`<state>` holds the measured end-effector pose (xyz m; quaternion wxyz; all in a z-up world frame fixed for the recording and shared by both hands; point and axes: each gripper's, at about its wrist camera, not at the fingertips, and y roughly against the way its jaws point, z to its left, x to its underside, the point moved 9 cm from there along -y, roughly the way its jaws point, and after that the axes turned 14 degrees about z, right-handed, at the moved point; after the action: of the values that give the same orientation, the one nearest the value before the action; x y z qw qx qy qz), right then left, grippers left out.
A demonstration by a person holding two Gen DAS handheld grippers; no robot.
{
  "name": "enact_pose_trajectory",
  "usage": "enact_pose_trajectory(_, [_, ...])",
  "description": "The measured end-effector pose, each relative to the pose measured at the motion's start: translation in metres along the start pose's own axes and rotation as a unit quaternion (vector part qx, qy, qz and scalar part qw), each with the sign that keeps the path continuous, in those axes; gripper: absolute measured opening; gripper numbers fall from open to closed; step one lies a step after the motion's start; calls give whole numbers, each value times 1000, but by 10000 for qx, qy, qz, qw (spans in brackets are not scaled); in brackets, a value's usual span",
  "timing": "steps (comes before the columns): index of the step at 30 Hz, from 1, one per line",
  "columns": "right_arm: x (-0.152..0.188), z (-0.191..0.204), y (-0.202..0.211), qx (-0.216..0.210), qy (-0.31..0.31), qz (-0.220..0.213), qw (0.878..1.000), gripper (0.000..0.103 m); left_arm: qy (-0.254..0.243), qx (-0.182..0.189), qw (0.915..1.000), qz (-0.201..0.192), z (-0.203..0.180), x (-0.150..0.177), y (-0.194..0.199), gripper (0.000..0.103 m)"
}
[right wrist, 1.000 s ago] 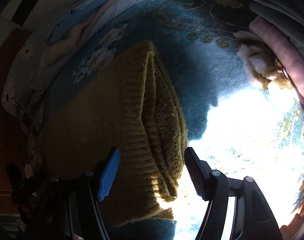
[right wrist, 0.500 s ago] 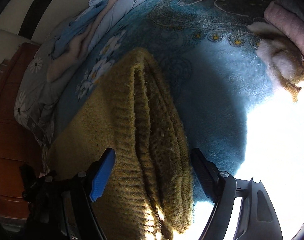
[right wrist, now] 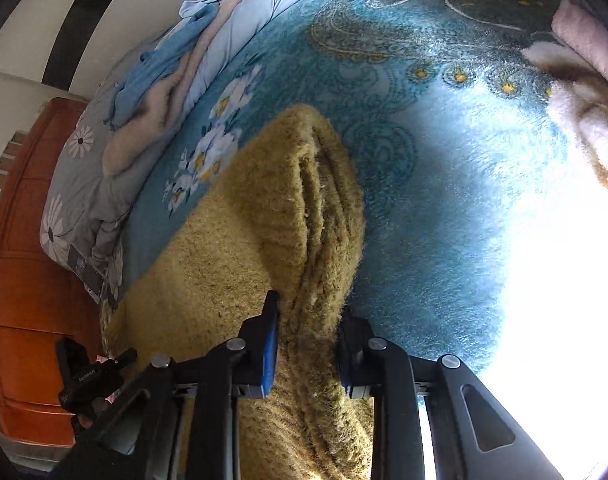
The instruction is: Fold clothes
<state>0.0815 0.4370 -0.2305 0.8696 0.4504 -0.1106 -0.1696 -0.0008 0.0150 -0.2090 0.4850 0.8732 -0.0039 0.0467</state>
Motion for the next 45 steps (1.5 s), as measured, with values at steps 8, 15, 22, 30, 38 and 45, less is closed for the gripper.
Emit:
enact_pose_trajectory(8, [-22,27,27,-192,172,-464,9986,19,-690,189,9959,-555,-65,-10,24,19])
enact_pose_trajectory(15, [-63,40,22,-36,205,-636,9978,19,-824,83,9944,-655,-77,-27,14,19])
enact_pose_trajectory(22, [-82,13,-20,540,-146,-152,9983,20,-240,-406,9985,-276,-34,-87,-8,19])
enact_pose_trajectory(30, [-74,10,-21,684,-96,-164,9975,46,-256,-525,9981,-183,-37,-76,-1,32])
enact_pose_trajectory(38, [-14,6,-4,1014,92,-372,9941,57,-1185,-1454,9795,-738,-69,-36,36,32])
enact_pose_trajectory(45, [11,-18,-9,945,-333,-265,9946,57,-2176,-978,9708,230,-137,1,-11,32])
